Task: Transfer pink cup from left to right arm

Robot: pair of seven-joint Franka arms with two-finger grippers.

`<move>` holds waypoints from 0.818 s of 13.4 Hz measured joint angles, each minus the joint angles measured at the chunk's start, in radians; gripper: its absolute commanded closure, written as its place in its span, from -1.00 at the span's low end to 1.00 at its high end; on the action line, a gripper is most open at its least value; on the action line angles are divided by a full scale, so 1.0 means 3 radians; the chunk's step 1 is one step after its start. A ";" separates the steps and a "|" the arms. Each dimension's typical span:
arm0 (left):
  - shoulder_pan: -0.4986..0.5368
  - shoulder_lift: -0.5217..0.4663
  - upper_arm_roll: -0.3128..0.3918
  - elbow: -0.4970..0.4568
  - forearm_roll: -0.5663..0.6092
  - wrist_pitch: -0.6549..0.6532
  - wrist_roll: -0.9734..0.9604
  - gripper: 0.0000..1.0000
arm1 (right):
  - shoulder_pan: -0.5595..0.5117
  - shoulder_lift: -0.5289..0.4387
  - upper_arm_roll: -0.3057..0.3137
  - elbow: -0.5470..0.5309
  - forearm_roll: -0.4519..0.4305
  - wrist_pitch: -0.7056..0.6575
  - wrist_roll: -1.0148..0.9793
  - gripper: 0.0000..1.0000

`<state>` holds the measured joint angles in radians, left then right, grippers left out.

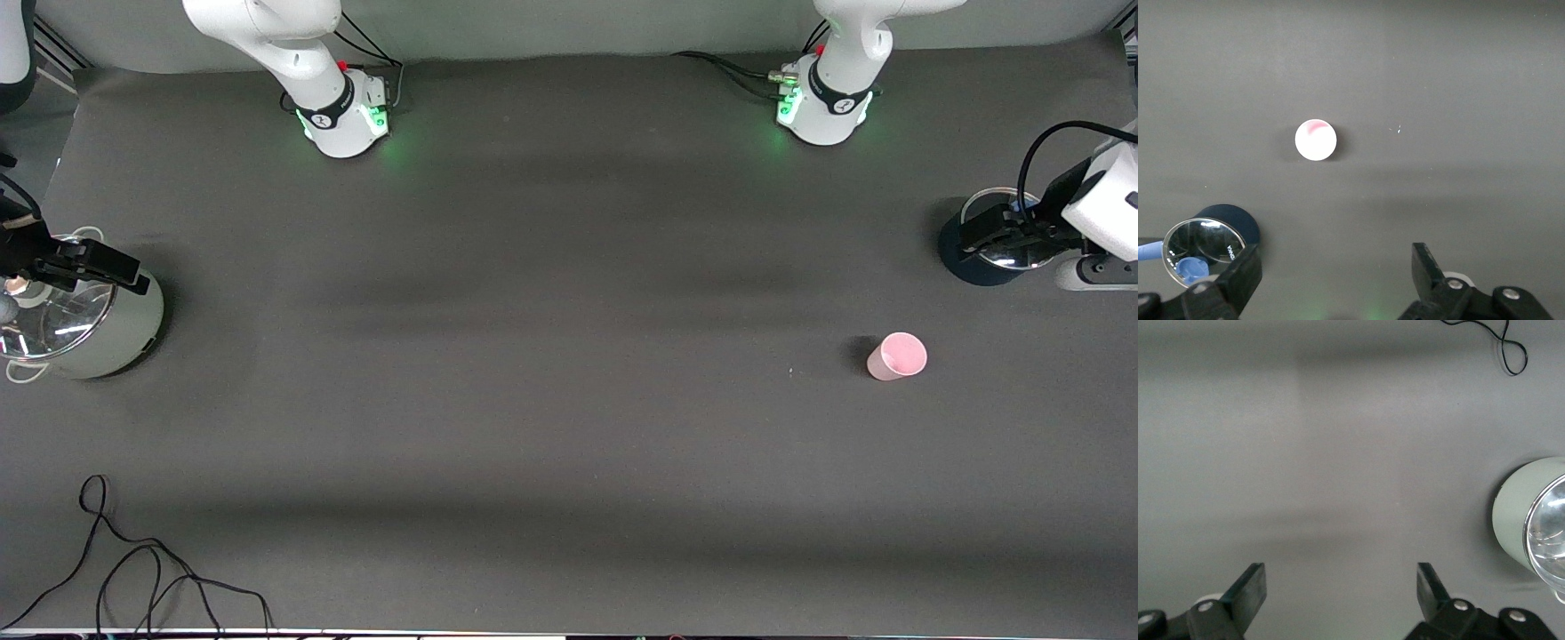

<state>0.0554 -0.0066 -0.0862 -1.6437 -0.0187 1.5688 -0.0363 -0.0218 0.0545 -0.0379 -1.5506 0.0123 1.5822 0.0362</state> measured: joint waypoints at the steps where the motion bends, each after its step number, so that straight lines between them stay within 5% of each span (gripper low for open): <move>1: 0.0000 0.0001 0.0000 0.0000 0.0000 0.0000 0.0000 -0.99 | 0.0000 0.0000 0.0000 0.0002 0.0000 -0.0008 0.0000 -1.00; 11: 0.0000 0.0030 0.0000 0.0003 0.0000 -0.0036 0.0001 -0.99 | 0.0009 0.0000 0.0000 0.0013 0.0000 -0.0051 0.0000 -1.00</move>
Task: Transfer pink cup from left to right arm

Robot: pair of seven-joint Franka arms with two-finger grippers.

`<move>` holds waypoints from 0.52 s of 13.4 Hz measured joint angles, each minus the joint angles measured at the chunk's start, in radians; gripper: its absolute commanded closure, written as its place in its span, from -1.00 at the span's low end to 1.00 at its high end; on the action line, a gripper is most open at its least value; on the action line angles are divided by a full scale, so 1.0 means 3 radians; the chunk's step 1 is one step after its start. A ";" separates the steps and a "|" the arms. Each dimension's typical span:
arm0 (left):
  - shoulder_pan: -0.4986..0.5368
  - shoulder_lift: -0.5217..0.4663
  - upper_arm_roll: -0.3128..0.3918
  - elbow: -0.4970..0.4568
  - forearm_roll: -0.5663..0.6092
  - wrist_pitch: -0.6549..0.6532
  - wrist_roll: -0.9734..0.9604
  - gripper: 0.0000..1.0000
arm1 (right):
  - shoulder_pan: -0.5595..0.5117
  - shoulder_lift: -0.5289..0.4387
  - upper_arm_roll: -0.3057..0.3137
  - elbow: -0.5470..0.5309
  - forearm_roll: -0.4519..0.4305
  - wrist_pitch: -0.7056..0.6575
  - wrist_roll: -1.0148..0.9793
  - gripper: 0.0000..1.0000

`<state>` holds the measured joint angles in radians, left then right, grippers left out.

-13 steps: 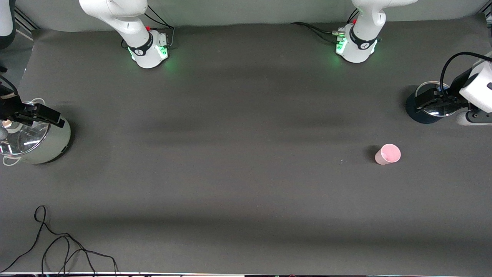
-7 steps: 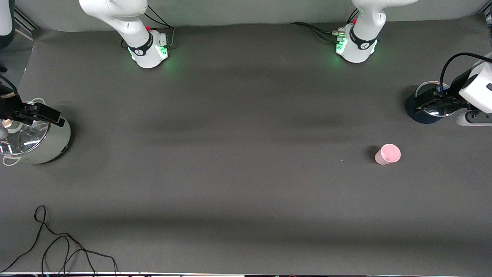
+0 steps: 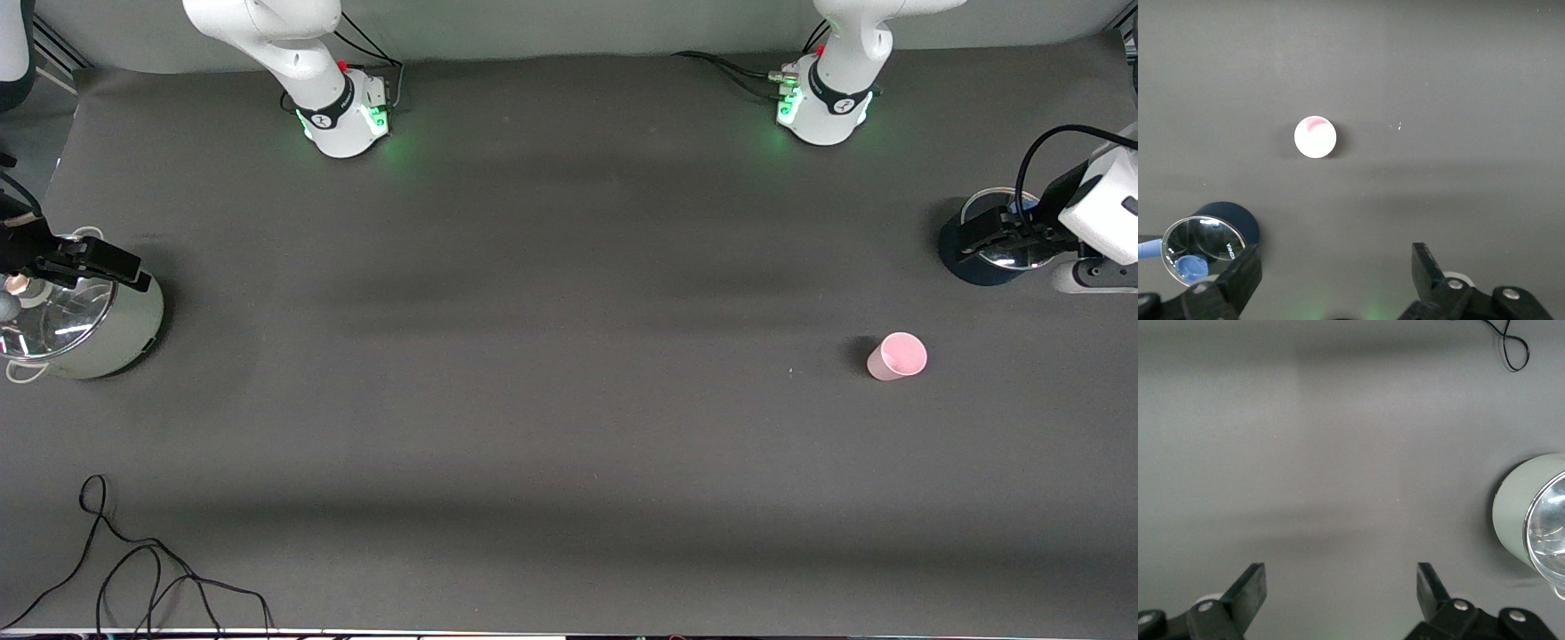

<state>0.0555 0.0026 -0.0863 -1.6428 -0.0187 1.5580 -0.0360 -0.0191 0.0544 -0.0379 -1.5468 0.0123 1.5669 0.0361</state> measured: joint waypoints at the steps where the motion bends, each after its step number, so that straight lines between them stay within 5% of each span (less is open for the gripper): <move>1: 0.0000 0.0007 0.0000 0.0000 0.0000 -0.0009 0.0000 -0.99 | 0.0003 0.0000 0.0000 0.0000 0.0000 0.0000 0.0000 -1.00; 7: 0.0000 0.0022 -0.0004 0.0000 -0.0002 -0.0038 0.0001 -0.99 | 0.0005 0.0000 0.0000 0.0000 0.0000 -0.0004 0.0000 -1.00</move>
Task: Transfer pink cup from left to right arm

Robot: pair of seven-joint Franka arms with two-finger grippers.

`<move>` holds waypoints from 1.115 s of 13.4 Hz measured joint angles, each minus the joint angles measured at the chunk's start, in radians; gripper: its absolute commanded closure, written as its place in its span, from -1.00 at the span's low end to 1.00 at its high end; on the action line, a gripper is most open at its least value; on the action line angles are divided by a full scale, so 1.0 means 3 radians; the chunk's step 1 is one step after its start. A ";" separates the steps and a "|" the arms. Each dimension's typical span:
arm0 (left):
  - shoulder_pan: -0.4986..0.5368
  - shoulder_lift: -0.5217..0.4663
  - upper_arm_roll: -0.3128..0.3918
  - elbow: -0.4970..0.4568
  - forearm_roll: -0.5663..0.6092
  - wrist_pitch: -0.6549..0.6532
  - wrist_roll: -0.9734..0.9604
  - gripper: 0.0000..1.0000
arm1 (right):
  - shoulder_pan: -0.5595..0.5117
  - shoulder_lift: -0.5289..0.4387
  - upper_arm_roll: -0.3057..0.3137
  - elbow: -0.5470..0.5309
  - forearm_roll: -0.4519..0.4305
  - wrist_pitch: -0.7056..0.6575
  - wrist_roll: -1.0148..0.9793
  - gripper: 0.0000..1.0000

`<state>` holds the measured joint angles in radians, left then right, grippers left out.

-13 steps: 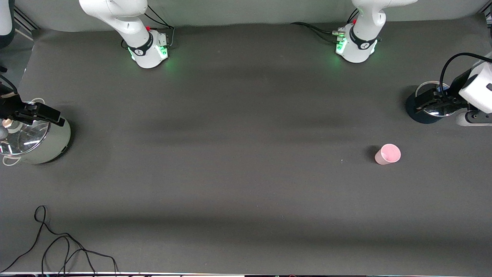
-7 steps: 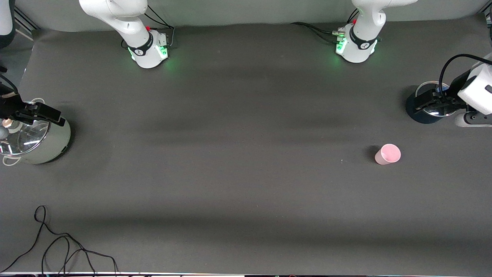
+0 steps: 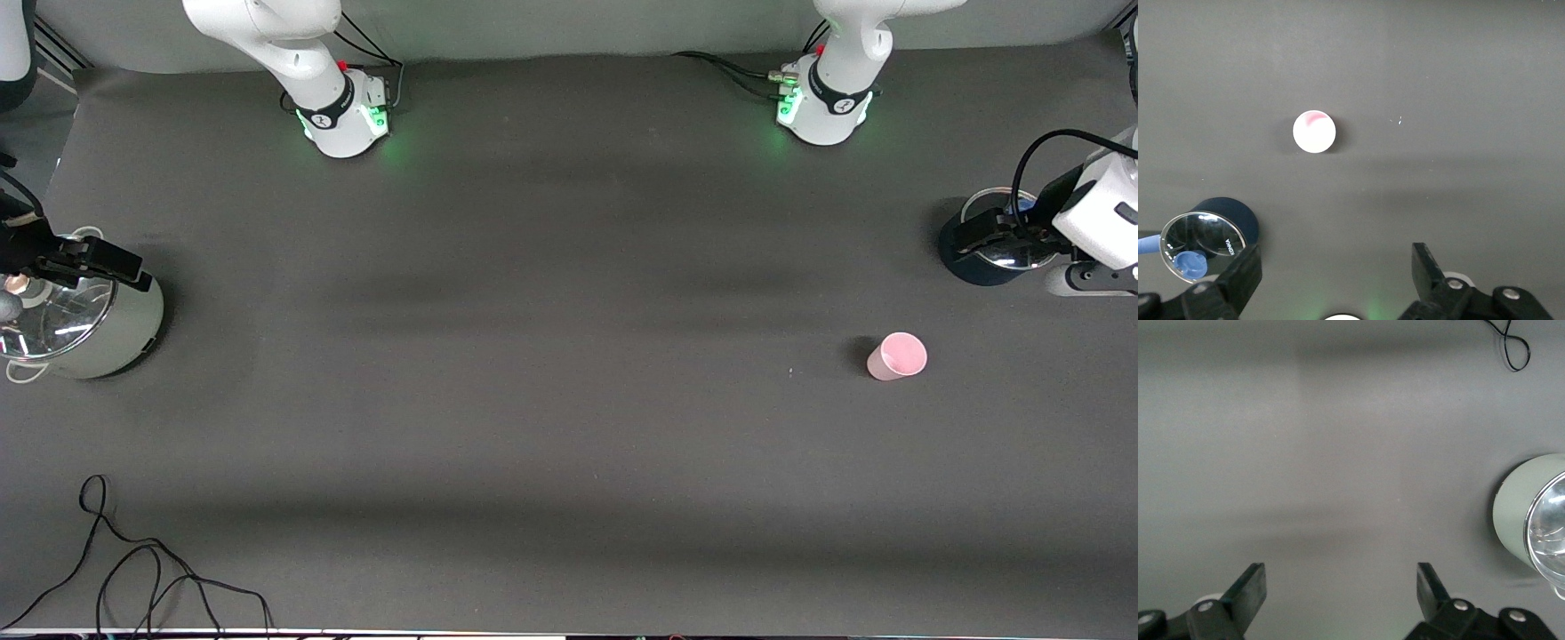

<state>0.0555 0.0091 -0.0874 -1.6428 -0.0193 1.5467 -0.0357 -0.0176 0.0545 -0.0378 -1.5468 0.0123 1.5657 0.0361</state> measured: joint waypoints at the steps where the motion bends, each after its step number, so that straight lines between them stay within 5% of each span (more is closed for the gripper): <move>1: 0.0000 0.0003 -0.0001 0.0000 0.0000 -0.0001 0.0000 -0.99 | 0.0000 0.0000 0.0000 0.0000 0.0000 0.0000 0.0000 -1.00; 9: 0.0000 0.0009 -0.0001 0.0000 -0.0001 -0.0009 0.0032 -0.98 | 0.0000 0.0000 0.0000 0.0000 0.0000 -0.0049 0.0000 -1.00; 15: 0.0251 0.0104 0.0056 0.0000 -0.0001 -0.0040 0.1349 -0.99 | 0.0001 0.0000 0.0000 0.0000 0.0000 -0.0049 0.0000 -1.00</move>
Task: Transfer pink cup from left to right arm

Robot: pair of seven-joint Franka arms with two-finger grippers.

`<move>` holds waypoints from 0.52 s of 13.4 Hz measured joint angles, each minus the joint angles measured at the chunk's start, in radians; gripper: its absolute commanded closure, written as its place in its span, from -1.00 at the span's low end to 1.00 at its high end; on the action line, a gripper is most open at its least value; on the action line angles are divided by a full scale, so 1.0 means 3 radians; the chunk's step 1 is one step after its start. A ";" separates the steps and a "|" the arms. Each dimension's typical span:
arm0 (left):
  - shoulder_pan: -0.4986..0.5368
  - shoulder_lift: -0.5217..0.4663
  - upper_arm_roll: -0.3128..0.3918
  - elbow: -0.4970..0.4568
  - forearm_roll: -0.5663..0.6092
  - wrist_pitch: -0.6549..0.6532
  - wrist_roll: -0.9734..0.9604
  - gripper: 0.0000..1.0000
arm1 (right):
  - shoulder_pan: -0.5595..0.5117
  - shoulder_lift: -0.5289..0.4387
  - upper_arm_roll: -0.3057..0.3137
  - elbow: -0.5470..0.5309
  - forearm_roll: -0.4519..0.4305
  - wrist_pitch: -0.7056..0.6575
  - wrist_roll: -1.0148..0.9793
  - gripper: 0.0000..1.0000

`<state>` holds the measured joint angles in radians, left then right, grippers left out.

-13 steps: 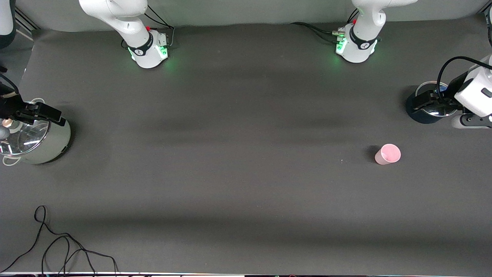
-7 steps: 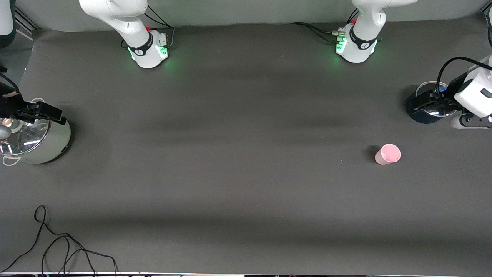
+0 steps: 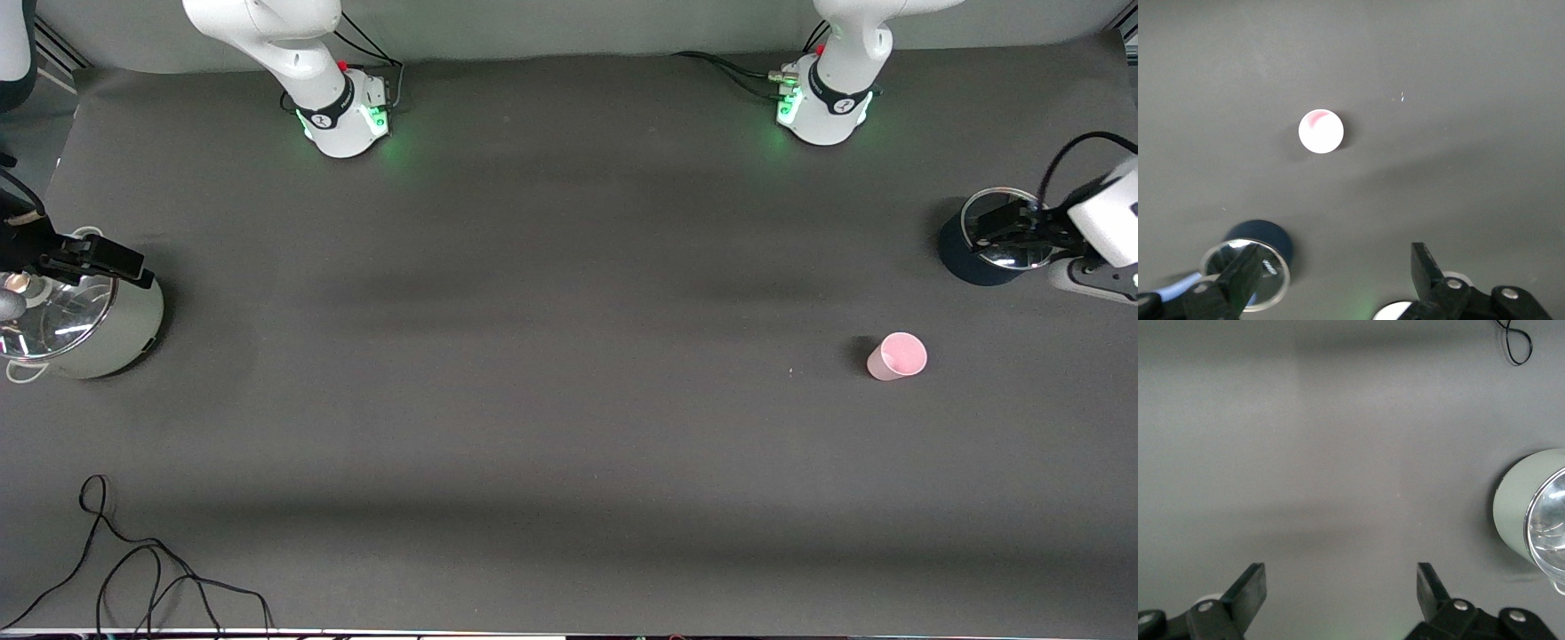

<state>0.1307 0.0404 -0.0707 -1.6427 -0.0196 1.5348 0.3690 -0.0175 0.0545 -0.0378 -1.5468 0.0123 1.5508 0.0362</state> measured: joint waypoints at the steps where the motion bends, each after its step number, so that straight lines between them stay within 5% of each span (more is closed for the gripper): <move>1: 0.0058 0.0028 0.0005 0.0000 -0.0001 -0.0001 0.0203 -0.99 | 0.0000 0.0000 0.0000 0.0000 0.0000 0.0000 0.0000 -1.00; 7: 0.0161 0.0235 0.0007 -0.0046 -0.0005 -0.0016 0.1178 -0.99 | 0.0000 0.0000 0.0000 -0.0002 0.0000 -0.0005 0.0000 -1.00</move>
<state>0.1790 0.1108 -0.0685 -1.6564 -0.0211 1.5300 0.7224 -0.0174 0.0545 -0.0378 -1.5475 0.0123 1.5492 0.0361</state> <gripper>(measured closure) 0.004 0.000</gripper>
